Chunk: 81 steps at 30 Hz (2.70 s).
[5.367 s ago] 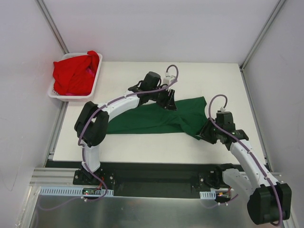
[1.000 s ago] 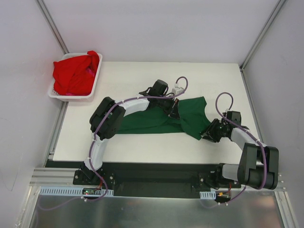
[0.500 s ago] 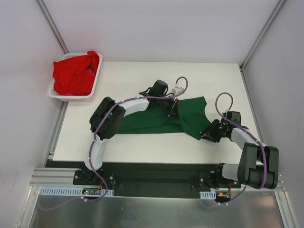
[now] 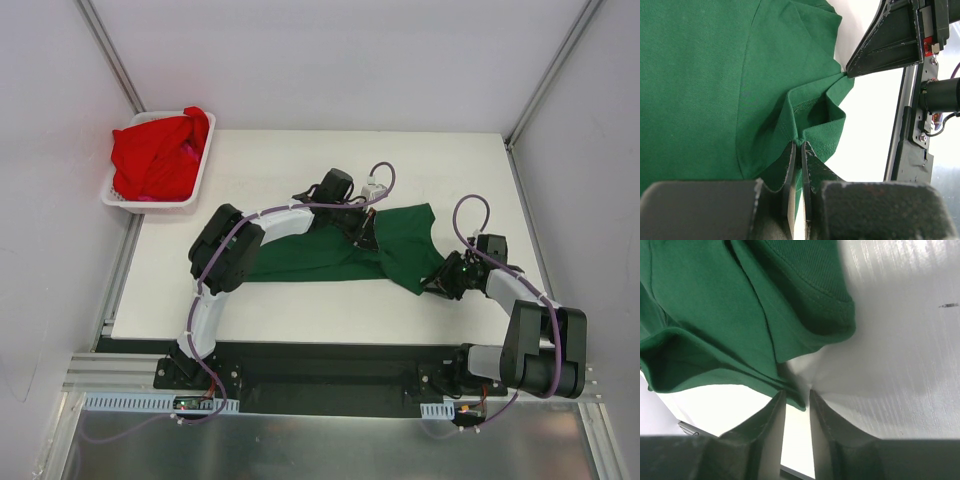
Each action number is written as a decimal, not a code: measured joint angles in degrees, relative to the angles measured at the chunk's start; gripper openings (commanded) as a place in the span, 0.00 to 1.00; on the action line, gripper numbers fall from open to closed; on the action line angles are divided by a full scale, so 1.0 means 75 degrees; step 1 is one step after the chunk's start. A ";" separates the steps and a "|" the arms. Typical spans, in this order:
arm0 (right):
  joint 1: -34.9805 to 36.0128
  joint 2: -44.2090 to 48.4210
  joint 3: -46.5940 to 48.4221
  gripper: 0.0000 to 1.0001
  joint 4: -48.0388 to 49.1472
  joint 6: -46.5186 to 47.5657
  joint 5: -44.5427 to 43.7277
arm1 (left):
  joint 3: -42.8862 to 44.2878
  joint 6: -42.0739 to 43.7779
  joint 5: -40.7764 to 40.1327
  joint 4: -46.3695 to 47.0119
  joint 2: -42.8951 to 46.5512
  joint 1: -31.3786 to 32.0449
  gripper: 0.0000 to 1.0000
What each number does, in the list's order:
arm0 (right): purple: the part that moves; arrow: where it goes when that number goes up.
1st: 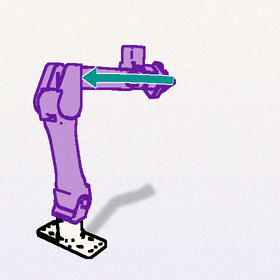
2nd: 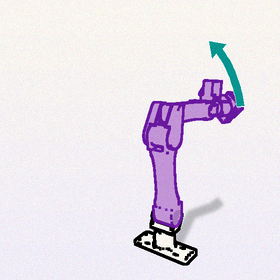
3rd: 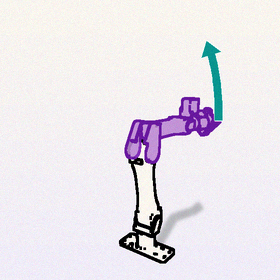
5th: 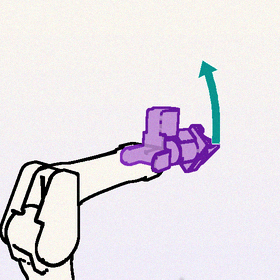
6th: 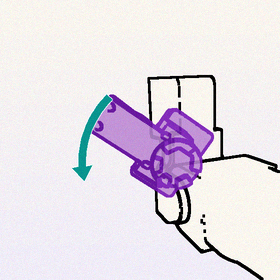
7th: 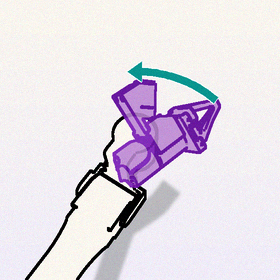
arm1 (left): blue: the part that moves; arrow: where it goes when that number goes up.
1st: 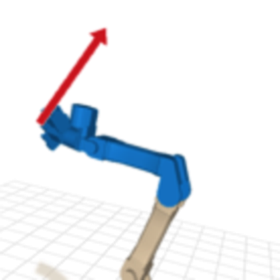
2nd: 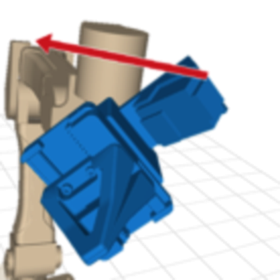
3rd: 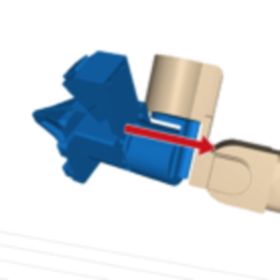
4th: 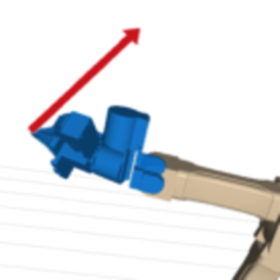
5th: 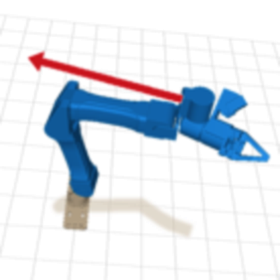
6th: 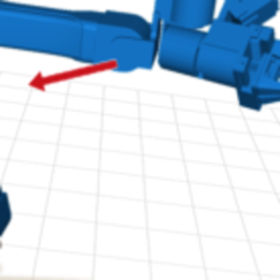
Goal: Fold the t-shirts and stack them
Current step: Fold the tshirt
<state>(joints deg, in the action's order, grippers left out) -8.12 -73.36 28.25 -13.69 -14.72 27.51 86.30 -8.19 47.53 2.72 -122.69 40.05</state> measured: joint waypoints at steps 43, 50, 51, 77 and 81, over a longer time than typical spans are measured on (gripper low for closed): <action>0.0003 0.0871 0.0796 0.01 -0.0863 0.0131 0.0047 | -0.1212 -0.0134 -0.0017 0.0350 0.0309 -0.0003 0.00; 0.0189 0.0291 0.1032 0.01 -0.0697 0.0082 -0.0020 | -0.1912 -0.0192 -0.0213 0.0423 0.1055 -0.0003 0.00; 0.0251 0.0210 0.1081 0.01 -0.0664 0.0055 -0.0044 | -0.1988 -0.0192 -0.0230 0.0458 0.1148 -0.0003 0.00; 0.1274 -0.1743 0.2804 0.01 0.0070 -0.0490 -0.0755 | -0.2498 -0.0216 -0.0420 0.0749 0.1335 -0.0463 0.00; 0.1274 -0.1830 0.2914 0.01 0.0079 -0.0493 -0.0790 | -0.2538 -0.0221 -0.0420 0.0775 0.1335 -0.0629 0.00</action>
<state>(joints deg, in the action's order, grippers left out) 1.43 -87.09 50.11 -13.10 -18.41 21.58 67.26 -9.85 44.38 8.54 -112.68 35.33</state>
